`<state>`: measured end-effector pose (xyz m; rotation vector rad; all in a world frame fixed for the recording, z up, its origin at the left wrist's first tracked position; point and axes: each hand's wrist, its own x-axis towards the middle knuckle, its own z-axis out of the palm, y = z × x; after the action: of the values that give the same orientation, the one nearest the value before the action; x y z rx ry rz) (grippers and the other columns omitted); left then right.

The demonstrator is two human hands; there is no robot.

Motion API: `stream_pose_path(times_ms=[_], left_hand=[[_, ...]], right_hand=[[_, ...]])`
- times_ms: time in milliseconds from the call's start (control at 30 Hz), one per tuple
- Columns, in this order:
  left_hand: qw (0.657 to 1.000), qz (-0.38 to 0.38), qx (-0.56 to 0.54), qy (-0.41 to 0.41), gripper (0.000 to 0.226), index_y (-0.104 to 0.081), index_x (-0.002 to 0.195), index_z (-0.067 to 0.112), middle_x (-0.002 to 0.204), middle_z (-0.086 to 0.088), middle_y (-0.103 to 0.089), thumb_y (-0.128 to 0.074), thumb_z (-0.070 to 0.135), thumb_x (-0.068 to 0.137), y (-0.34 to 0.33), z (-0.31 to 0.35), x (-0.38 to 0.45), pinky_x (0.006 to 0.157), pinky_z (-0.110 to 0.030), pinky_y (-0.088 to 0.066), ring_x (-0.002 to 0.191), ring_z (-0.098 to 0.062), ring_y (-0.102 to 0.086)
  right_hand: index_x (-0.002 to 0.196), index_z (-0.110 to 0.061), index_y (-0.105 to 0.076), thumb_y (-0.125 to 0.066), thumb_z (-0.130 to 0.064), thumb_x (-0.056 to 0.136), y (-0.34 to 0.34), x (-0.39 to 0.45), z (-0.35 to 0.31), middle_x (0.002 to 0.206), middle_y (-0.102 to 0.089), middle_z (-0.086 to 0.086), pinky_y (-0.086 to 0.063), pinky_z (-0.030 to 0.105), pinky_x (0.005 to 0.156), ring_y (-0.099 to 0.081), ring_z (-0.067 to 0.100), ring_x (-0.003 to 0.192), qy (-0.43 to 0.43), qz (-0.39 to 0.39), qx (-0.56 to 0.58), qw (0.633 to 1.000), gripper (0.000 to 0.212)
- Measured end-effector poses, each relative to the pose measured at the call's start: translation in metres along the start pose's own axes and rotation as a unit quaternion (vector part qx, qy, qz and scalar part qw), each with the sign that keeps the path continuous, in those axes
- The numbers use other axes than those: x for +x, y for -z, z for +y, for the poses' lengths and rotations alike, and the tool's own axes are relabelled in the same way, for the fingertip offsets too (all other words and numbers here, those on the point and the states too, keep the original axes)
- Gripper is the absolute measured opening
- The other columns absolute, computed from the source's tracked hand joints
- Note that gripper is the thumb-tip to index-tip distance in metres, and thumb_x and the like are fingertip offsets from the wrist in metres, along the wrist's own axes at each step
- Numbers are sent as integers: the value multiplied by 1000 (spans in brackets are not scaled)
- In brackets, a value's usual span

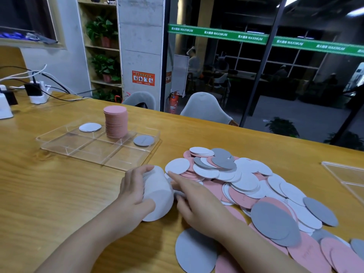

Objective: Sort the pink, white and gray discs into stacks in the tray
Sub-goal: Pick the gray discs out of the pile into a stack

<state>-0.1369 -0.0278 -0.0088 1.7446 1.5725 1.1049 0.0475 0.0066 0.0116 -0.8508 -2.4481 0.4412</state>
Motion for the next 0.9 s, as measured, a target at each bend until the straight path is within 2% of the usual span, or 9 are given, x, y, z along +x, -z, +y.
stream_pose_path(times_ms=[133, 267, 333, 400, 500, 567, 667, 733, 900], left_hand=[[1000, -19, -5, -18, 67, -20, 109, 57, 102, 57, -8, -37, 50, 45, 3, 3, -6, 97, -25, -27, 108, 21, -19], [999, 0, -29, -14, 69, -22, 110, 55, 107, 57, -12, -41, 45, 45, 0, -6, 0, 102, -28, -28, 115, 18, -23], [999, 16, -46, 14, 76, -22, 112, 52, 104, 57, -11, -47, 37, 42, 0, -8, 4, 101, -25, -22, 119, 11, -21], [998, 9, -45, 35, 85, -17, 121, 49, 115, 36, -18, -46, 23, 46, -3, -5, 9, 99, -21, -17, 118, 6, -19], [994, 44, -77, 69, 93, -29, 140, 29, 120, 10, -22, -42, 21, 48, 0, -7, 7, 96, -21, -19, 124, -9, -24], [994, 31, -84, 70, 93, -31, 134, 36, 120, 21, -27, -48, 22, 44, 3, -8, 7, 94, -20, -23, 124, -5, -27], [994, -30, -91, 57, 79, -29, 115, 55, 111, 47, -26, -50, 42, 40, 8, -3, 1, 87, -18, -33, 108, 18, -33], [991, -34, -121, 43, 73, -31, 114, 57, 113, 44, -30, -51, 42, 45, 12, -1, -5, 84, -20, -40, 104, 14, -41], [989, -16, -143, 26, 71, -34, 122, 52, 120, 35, -36, -51, 21, 61, 10, 4, -6, 81, -19, -43, 111, 12, -43]], right_hand=[[144, -23, -27, -46, -19, 93, -2, 2, 1, 132, -48, -10, -28, 10, 95, -37, -1, 120, -43, -7, 15, 999, 55], [149, -19, -5, -45, -12, 87, -8, 9, -6, 153, -17, -9, -20, 22, 112, -16, 4, 139, -77, -94, 42, 992, 74], [149, -24, 7, -41, -12, 88, -9, 10, -10, 156, -7, -12, -26, 24, 110, -19, 6, 139, -96, -137, 61, 984, 79], [148, -27, 11, -39, -11, 90, -6, 10, -11, 156, -9, -11, -27, 19, 104, -25, 8, 137, -111, -157, 60, 980, 78], [149, -26, 6, -37, -8, 92, 3, 13, -14, 156, -11, -10, -18, 12, 101, -17, 3, 138, -97, -167, 40, 980, 74], [149, -27, -4, -38, -5, 88, 9, 17, -15, 152, -24, -10, -24, 10, 96, -28, 2, 130, -87, -164, 31, 982, 73], [141, -31, -31, -41, -3, 83, 15, 29, 0, 128, -47, -13, -34, 14, 82, -41, -1, 104, -85, -130, 10, 988, 65], [135, -27, -43, -43, -8, 87, 15, 38, 14, 118, -48, -11, -32, 19, 85, -44, 7, 105, -96, -93, -16, 991, 52], [136, -18, -44, -55, -27, 92, 15, 57, 40, 135, -48, 1, -36, 27, 96, -41, 16, 124, -139, -81, -124, 979, 46]])
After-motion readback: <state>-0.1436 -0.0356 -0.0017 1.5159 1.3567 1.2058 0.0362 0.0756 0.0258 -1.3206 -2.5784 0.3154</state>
